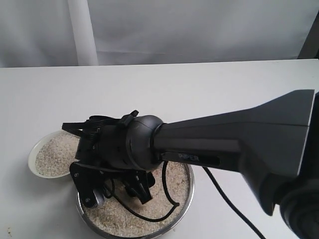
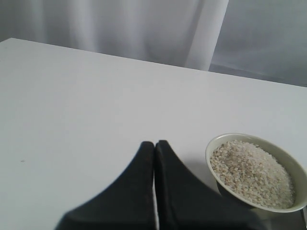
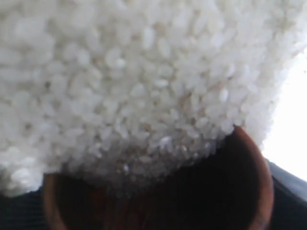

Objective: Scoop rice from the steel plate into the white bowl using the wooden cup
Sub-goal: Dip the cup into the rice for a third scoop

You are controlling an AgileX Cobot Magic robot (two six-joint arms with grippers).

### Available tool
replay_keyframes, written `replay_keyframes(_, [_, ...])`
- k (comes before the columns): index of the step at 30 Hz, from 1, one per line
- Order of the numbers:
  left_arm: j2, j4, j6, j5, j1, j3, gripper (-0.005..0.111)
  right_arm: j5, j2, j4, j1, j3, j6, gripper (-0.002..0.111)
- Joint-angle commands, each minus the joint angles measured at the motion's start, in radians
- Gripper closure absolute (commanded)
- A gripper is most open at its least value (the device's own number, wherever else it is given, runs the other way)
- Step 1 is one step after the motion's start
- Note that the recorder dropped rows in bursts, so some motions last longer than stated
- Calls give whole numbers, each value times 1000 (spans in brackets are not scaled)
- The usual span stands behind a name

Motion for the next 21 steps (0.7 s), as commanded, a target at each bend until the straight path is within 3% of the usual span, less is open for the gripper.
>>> replay_keyframes(1, [0, -6, -2, -6, -6, -1, 107, -48, -37, 102, 6, -5, 11, 108])
replay_keyframes(21, [0, -6, -2, -6, -6, -1, 107, -54, -57, 260, -15, -5, 16, 108])
